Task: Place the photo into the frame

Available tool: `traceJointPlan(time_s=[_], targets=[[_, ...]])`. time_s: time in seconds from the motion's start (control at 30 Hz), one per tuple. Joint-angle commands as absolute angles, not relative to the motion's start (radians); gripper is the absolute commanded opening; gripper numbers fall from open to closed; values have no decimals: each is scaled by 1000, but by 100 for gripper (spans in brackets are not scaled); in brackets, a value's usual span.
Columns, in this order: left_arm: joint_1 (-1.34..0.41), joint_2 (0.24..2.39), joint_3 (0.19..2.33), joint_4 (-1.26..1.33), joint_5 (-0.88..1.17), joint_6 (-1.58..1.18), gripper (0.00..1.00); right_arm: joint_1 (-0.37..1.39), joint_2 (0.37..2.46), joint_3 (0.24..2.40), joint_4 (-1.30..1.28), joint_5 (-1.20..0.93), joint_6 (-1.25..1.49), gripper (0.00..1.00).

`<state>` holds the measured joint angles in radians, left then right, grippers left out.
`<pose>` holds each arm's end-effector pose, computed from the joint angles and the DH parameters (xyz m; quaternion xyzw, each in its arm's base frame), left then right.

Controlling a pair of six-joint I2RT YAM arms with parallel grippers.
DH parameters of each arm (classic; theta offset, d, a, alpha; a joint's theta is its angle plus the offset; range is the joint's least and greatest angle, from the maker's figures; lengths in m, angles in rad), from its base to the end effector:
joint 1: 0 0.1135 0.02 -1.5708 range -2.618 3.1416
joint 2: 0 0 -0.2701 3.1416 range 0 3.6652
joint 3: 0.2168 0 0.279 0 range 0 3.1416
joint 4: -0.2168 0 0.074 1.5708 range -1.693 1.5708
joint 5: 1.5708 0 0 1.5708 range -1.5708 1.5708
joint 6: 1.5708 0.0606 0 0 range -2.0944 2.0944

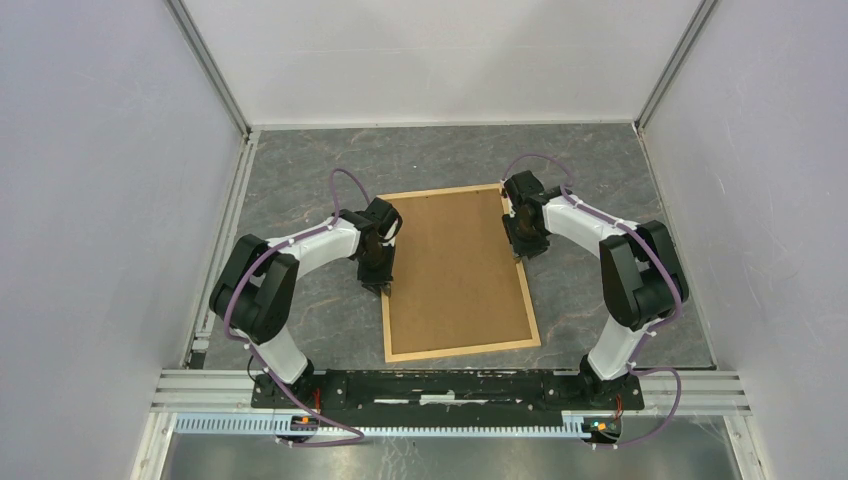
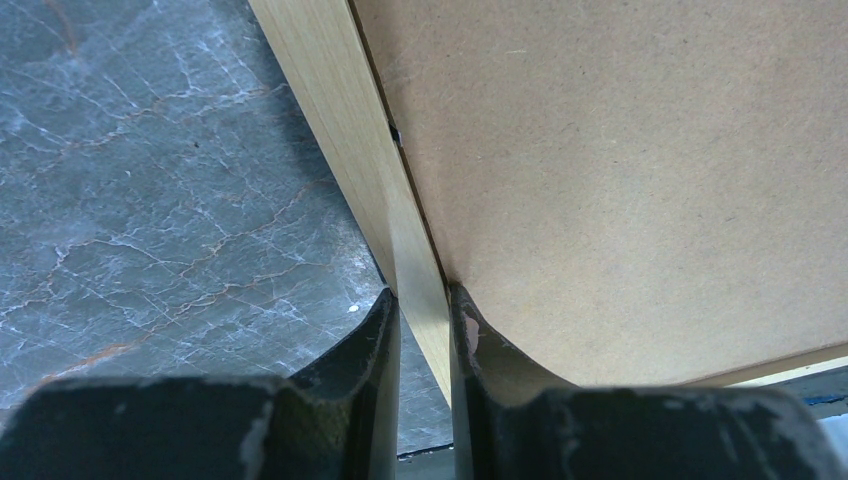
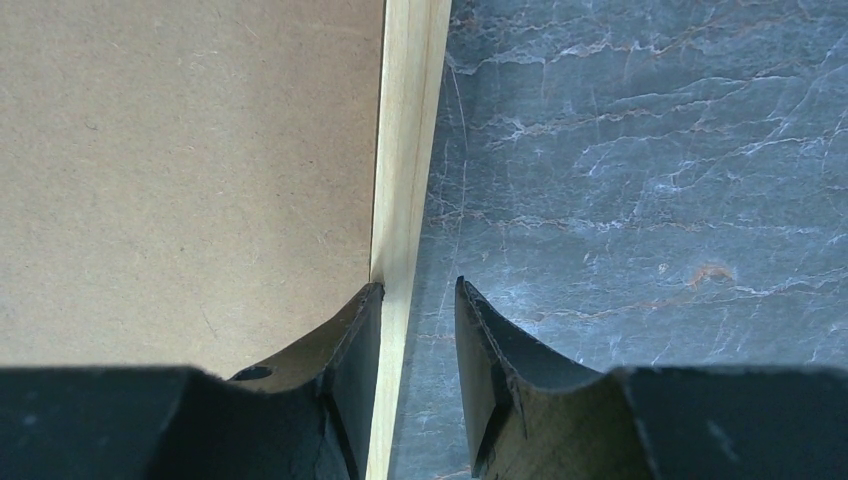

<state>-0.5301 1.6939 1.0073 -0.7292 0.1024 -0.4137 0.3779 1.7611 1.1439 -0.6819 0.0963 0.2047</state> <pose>0.2753 -0.1685 0.1226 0.0619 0.9938 -0.0806 0.0457 0.3405 0.1289 0.1406 -0.0791 0.9865 -0.0068 0.1433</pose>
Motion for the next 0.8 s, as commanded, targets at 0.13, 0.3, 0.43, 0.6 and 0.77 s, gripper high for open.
traceJointPlan(time_s=[0.13, 0.3, 0.43, 0.6, 0.77], targets=[[-551, 1714, 974, -738, 76, -370, 2, 382, 1762, 1077, -643, 106, 219, 39], [-551, 1711, 974, -738, 76, -370, 2, 381, 1735, 1052, -651, 105, 215, 39], [-551, 1710, 974, -738, 75, -370, 2, 382, 1737, 1055, -639, 83, 221, 39], [-551, 1708, 973, -737, 72, -369, 2, 381, 1737, 1056, -641, 43, 222, 39], [-551, 1715, 977, -737, 81, -371, 2, 382, 1720, 1055, -649, 42, 224, 39]])
